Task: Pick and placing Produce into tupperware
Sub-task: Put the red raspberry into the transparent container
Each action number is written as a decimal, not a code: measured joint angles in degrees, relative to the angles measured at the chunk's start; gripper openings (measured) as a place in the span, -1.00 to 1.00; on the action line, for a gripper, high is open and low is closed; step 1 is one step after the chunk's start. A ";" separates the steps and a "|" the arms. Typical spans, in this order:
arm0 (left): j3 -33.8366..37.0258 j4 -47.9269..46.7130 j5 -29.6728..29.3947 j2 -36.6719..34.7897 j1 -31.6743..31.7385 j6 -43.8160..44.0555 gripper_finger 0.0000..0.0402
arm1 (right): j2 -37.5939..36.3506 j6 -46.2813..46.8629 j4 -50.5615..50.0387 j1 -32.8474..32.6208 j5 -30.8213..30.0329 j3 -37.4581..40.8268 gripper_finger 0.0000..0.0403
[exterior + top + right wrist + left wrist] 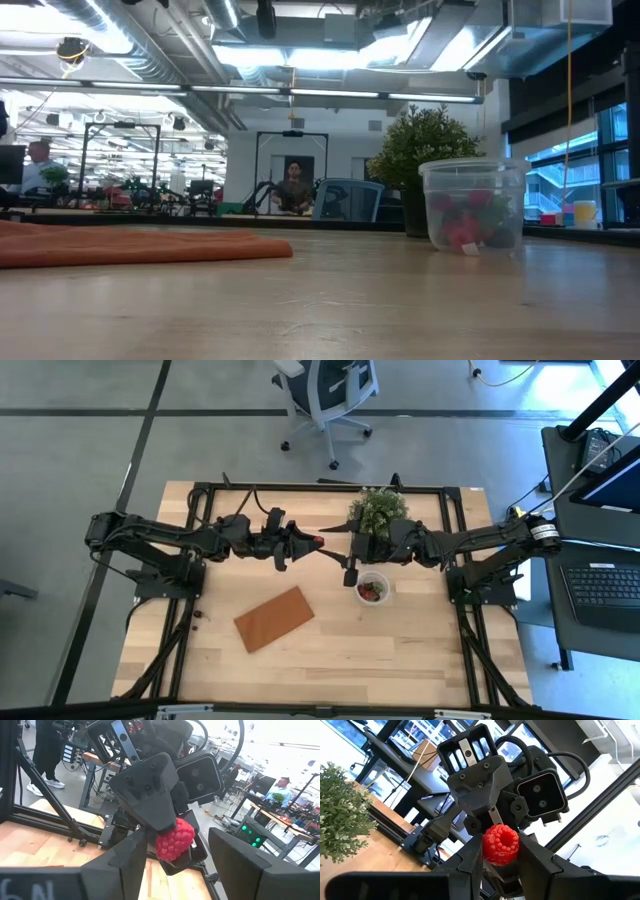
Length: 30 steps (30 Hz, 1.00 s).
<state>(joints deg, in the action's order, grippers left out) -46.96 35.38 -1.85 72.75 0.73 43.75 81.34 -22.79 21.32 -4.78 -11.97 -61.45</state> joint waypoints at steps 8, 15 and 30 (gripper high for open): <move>0.00 0.09 0.00 0.00 0.00 -0.61 -0.53 | 0.00 0.00 -0.10 0.00 0.00 -0.02 0.03; 0.02 0.38 -0.02 0.00 0.00 -0.61 -0.53 | 0.00 -0.04 -0.04 -0.02 0.02 -0.02 -0.31; 0.04 0.43 -2.36 -0.07 -0.04 -1.86 -0.53 | -0.11 1.05 0.00 0.00 -0.26 -0.02 -0.58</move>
<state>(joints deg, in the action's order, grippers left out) -46.92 35.81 -4.20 72.69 0.69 41.89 81.23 -21.74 21.32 -4.78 -12.23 -61.47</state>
